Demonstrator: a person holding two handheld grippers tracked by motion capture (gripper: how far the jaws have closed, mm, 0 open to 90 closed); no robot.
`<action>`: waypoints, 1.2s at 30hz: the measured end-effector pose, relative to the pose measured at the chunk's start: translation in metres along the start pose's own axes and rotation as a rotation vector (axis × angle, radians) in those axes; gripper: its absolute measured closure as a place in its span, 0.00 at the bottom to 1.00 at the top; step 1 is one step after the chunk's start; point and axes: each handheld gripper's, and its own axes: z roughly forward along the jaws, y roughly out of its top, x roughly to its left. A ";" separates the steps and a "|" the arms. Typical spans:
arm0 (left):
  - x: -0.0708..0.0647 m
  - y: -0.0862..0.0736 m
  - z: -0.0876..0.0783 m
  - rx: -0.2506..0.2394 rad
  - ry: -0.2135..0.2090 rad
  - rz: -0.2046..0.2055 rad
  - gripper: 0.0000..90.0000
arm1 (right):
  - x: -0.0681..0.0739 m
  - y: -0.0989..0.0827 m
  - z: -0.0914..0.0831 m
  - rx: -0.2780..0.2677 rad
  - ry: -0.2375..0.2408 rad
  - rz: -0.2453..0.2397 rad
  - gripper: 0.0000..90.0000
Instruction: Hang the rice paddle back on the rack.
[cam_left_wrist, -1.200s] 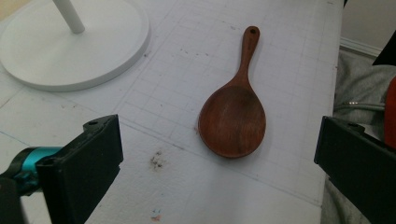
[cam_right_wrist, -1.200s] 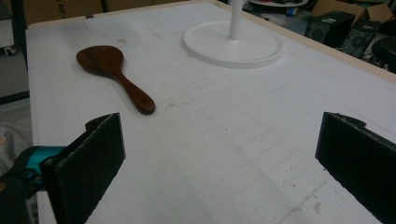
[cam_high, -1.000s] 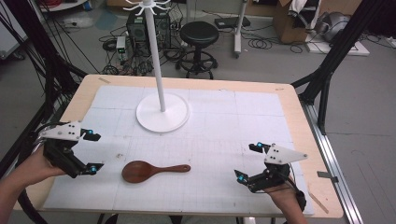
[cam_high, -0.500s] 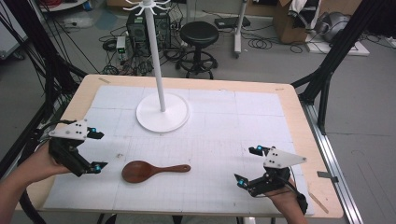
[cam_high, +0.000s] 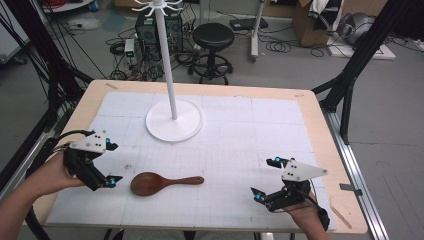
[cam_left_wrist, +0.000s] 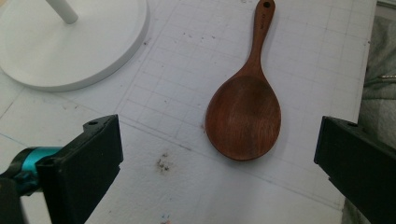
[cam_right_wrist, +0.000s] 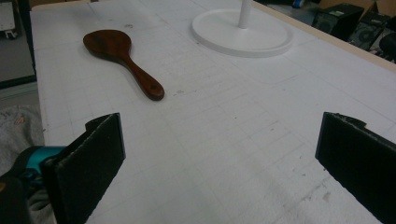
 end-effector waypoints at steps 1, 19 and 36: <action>-0.001 0.001 0.001 0.003 0.002 0.002 0.02 | -0.001 -0.001 -0.001 0.001 -0.002 0.004 0.00; -0.009 0.022 0.025 0.088 -0.033 0.031 0.02 | -0.005 -0.004 -0.003 -0.008 -0.024 0.022 0.00; -0.016 0.034 0.044 0.183 -0.031 0.044 0.02 | -0.005 -0.005 -0.001 0.005 -0.016 0.024 0.00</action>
